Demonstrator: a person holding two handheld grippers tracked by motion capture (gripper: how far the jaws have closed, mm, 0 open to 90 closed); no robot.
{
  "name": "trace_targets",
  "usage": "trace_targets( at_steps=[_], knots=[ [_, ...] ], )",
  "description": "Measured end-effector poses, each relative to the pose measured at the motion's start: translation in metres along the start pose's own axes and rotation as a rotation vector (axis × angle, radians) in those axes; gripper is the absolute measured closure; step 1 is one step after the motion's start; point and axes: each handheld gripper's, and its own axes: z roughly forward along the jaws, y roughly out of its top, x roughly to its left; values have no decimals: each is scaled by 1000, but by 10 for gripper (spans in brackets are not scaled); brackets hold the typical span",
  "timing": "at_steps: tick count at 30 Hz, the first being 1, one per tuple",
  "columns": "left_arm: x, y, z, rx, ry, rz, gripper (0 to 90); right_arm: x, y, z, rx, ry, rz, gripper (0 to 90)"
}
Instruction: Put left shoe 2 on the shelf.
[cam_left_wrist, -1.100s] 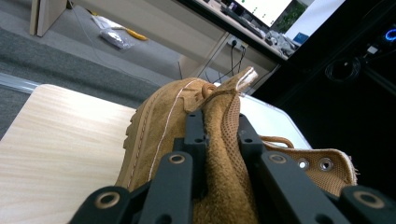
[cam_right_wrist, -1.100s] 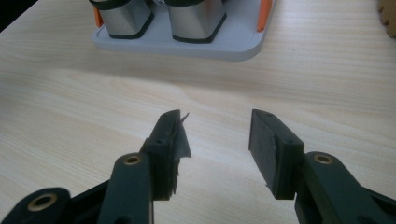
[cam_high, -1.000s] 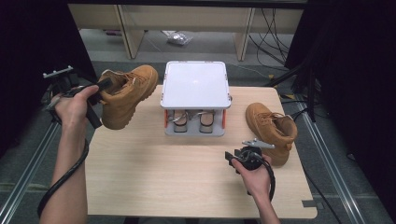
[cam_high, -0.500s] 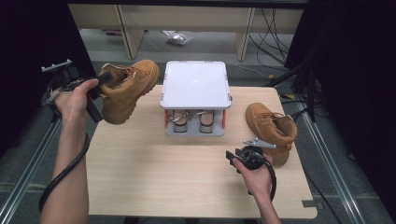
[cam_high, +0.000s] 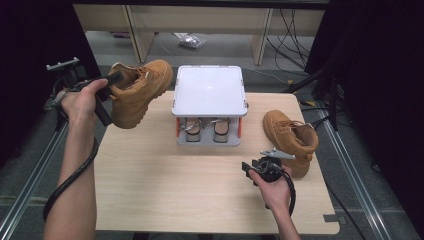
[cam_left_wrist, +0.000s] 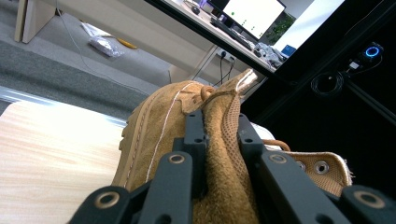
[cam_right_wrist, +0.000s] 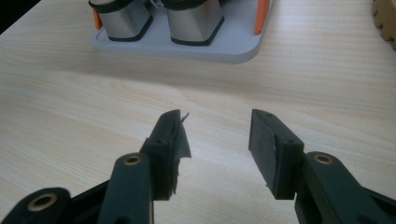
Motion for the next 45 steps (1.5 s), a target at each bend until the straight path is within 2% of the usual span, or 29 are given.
trace_targets(
  at_steps=[1,3,4,6,7,10,11,12,16,17,22,25,32,36,45],
  knots=[
    [-1,1,1,1,-4,1,792,3,0,0,6,13,37,549],
    [-3,1,2,4,-10,2,792,3,0,0,8,17,43,549],
    [-4,2,3,3,-10,1,792,3,0,-1,19,5,43,549],
    [-7,2,4,1,-15,-1,792,2,-1,0,14,8,40,549],
    [-7,2,5,5,-18,4,792,0,-1,1,9,12,16,549],
    [-11,3,8,7,-23,-1,792,-1,0,2,-3,17,-1,549],
    [-11,3,8,7,-23,-1,792,-1,0,2,-3,17,-1,549],
    [-13,3,10,11,-31,2,792,1,0,0,9,12,20,549],
    [-17,3,13,18,-36,-12,791,-1,-1,1,7,10,7,549],
    [-18,4,14,19,-40,-5,791,2,-2,0,20,18,50,549],
    [-26,5,18,19,-48,-4,791,3,-2,1,11,23,41,549],
    [-31,5,21,17,-55,-3,790,2,-1,-1,17,2,35,549],
    [-42,4,30,26,-61,8,789,1,-1,-1,18,3,32,549],
    [-46,2,35,31,-68,9,789,1,-1,-1,4,22,37,549],
    [-55,-4,45,46,-74,6,788,1,-2,-2,20,7,30,552]
  ],
)
